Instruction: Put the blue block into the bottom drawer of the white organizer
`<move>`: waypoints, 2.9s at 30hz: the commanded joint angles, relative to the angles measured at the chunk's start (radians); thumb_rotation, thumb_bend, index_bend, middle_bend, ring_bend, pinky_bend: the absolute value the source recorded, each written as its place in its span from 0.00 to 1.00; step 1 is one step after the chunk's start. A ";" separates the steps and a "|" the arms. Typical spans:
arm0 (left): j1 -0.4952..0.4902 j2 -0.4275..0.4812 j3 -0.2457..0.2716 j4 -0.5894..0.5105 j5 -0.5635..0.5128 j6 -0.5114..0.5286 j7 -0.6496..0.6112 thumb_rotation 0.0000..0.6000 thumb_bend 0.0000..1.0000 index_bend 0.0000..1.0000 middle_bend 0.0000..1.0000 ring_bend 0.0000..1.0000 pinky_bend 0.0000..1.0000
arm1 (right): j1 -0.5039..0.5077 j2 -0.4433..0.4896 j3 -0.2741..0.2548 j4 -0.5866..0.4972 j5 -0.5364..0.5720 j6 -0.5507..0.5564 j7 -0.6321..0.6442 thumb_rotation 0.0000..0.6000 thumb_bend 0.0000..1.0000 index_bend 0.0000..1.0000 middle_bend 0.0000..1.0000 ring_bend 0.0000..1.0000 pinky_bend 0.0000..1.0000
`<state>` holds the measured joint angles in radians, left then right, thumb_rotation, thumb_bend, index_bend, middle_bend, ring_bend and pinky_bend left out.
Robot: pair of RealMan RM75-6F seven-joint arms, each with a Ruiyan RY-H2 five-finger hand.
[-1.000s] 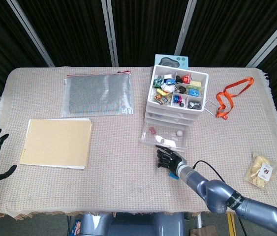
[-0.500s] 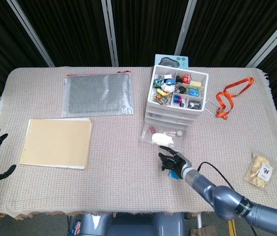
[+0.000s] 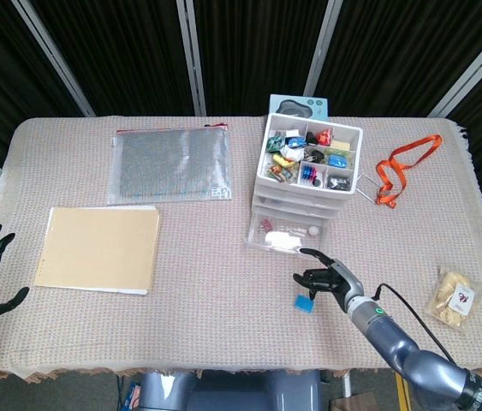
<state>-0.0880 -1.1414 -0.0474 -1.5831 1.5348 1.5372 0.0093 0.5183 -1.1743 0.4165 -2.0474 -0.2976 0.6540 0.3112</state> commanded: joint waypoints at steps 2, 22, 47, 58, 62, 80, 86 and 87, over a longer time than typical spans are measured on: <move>0.000 -0.001 -0.001 -0.001 -0.003 0.000 0.002 1.00 0.24 0.10 0.00 0.00 0.00 | -0.020 0.066 -0.110 -0.064 -0.178 0.104 -0.172 1.00 0.06 0.15 0.74 0.74 0.68; -0.001 -0.007 -0.006 -0.003 -0.014 -0.005 0.015 1.00 0.24 0.10 0.00 0.00 0.00 | -0.117 -0.439 -0.467 0.254 -0.733 0.765 -1.003 1.00 0.02 0.33 0.77 0.77 0.68; 0.000 -0.008 -0.008 -0.008 -0.019 -0.005 0.017 1.00 0.24 0.10 0.00 0.00 0.00 | -0.154 -0.586 -0.393 0.353 -0.723 0.763 -1.045 1.00 0.08 0.34 0.77 0.78 0.68; 0.000 -0.006 -0.008 -0.011 -0.019 -0.007 0.014 1.00 0.24 0.10 0.00 0.00 0.00 | -0.154 -0.614 -0.347 0.396 -0.692 0.747 -1.056 1.00 0.15 0.38 0.77 0.78 0.68; 0.001 -0.005 -0.008 -0.011 -0.020 -0.006 0.014 1.00 0.24 0.10 0.00 0.00 0.00 | -0.153 -0.618 -0.336 0.397 -0.688 0.742 -1.057 1.00 0.16 0.39 0.77 0.78 0.68; 0.000 -0.002 -0.011 -0.019 -0.031 -0.014 0.011 1.00 0.24 0.10 0.00 0.00 0.00 | -0.161 -0.646 -0.331 0.411 -0.707 0.727 -1.025 1.00 0.36 0.59 0.79 0.80 0.68; -0.001 -0.001 -0.011 -0.021 -0.032 -0.016 0.009 1.00 0.24 0.10 0.00 0.00 0.00 | -0.167 -0.644 -0.331 0.405 -0.724 0.730 -1.004 1.00 0.36 0.61 0.79 0.80 0.68; 0.000 -0.001 -0.011 -0.021 -0.032 -0.015 0.008 1.00 0.24 0.10 0.00 0.00 0.00 | -0.168 -0.641 -0.330 0.400 -0.729 0.731 -1.000 1.00 0.36 0.61 0.79 0.80 0.68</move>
<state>-0.0885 -1.1422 -0.0589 -1.6042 1.5028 1.5218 0.0177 0.3516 -1.8184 0.0855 -1.6431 -1.0223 1.3837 -0.6924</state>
